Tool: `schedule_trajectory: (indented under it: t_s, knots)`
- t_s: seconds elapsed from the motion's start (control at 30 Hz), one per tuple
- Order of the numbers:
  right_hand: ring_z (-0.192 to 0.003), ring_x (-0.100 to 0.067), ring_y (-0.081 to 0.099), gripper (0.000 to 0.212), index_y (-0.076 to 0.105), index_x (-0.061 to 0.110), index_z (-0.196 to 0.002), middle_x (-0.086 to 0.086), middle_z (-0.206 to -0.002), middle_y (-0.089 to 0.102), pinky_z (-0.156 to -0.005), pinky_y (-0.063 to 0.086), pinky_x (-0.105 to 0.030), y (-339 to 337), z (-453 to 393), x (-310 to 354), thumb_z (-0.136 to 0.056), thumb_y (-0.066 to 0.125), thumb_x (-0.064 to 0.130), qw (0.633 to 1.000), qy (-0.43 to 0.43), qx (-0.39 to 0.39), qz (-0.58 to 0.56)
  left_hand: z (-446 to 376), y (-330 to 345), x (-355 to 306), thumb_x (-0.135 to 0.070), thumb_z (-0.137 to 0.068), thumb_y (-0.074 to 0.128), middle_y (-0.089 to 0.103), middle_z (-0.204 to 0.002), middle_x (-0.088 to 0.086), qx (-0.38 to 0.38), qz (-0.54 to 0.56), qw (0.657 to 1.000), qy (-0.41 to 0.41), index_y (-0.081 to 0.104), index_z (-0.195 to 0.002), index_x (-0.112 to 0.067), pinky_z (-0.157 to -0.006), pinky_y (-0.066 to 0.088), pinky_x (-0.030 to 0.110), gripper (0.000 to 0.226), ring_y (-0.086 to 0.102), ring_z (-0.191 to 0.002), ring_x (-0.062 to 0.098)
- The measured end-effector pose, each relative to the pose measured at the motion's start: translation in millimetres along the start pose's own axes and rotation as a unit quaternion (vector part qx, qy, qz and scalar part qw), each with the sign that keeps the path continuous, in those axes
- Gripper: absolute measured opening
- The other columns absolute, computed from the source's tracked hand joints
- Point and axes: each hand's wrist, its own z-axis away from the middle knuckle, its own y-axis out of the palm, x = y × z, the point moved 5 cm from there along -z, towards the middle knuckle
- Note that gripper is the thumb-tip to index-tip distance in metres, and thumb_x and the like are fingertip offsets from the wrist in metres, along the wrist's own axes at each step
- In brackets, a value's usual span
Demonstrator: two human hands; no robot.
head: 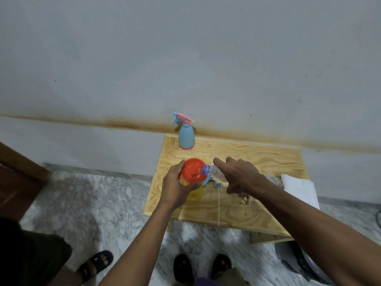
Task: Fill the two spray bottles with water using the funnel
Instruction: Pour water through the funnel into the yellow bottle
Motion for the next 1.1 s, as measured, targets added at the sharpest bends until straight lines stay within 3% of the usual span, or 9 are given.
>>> schedule_trajectory:
  t_s: [0.17,0.33,0.57,0.7,0.93,1.1]
  knots:
    - [-0.075,-0.023,0.057,0.098,0.025,0.021,-0.143,-0.012,-0.112,0.059,-0.059,0.053,-0.034,-1,0,0,-0.067,0.088,0.024,1.000,0.003,0.001,0.002,-1,0,0,-0.028,-0.067,0.090,0.050,-0.128,-0.010,0.004,-0.004,1.000,-0.001,0.041,-0.146,-0.022,-0.098,0.048,0.030,0.093,0.049,-0.116,0.009]
    - [-0.075,-0.021,0.053,0.100,0.024,0.021,-0.144,-0.012,-0.115,0.059,-0.058,0.049,-0.032,0,0,3,-0.068,0.088,0.025,1.000,0.007,-0.002,0.001,-1,0,0,-0.027,-0.069,0.089,0.050,-0.129,-0.010,0.004,-0.007,1.000,-0.001,0.041,-0.147,-0.022,-0.093,0.044,0.024,0.092,0.048,-0.114,0.008]
    - [-0.076,-0.021,0.053,0.098,0.023,0.021,-0.144,-0.012,-0.115,0.058,-0.058,0.048,-0.032,-1,0,4,-0.069,0.087,0.023,1.000,0.012,0.009,-0.006,0,0,-1,-0.026,-0.068,0.089,0.048,-0.122,-0.014,0.005,-0.011,1.000,0.003,0.043,-0.144,-0.024,-0.098,0.048,0.032,0.089,0.048,-0.114,0.008]
    - [-0.080,-0.022,0.053,0.097,0.023,0.022,-0.144,-0.012,-0.118,0.057,-0.061,0.049,-0.032,-2,1,4,-0.070,0.086,0.024,1.000,0.008,0.006,-0.015,0,-1,0,-0.029,-0.068,0.089,0.050,-0.129,-0.010,0.005,-0.014,1.000,0.000,0.040,-0.147,-0.023,-0.099,0.047,0.031,0.093,0.047,-0.116,0.008]
    - [-0.075,-0.028,0.057,0.086,0.032,0.022,-0.131,-0.009,-0.107,0.057,-0.055,0.045,-0.033,9,4,5,-0.063,0.086,0.023,0.993,0.002,-0.037,-0.108,1,-1,-2,-0.028,-0.069,0.089,0.051,-0.128,-0.008,0.005,-0.018,1.000,0.007,0.041,-0.146,-0.021,-0.097,0.045,0.029,0.091,0.049,-0.116,0.010]
    - [-0.076,-0.031,0.058,0.082,0.036,0.020,-0.125,-0.008,-0.103,0.057,-0.059,0.052,-0.038,25,6,3,-0.060,0.086,0.024,0.968,0.019,-0.099,-0.230,-1,-1,-2,-0.026,-0.068,0.089,0.048,-0.123,-0.012,0.006,-0.022,1.000,0.014,0.043,-0.145,-0.022,-0.097,0.046,0.030,0.090,0.050,-0.115,0.011]
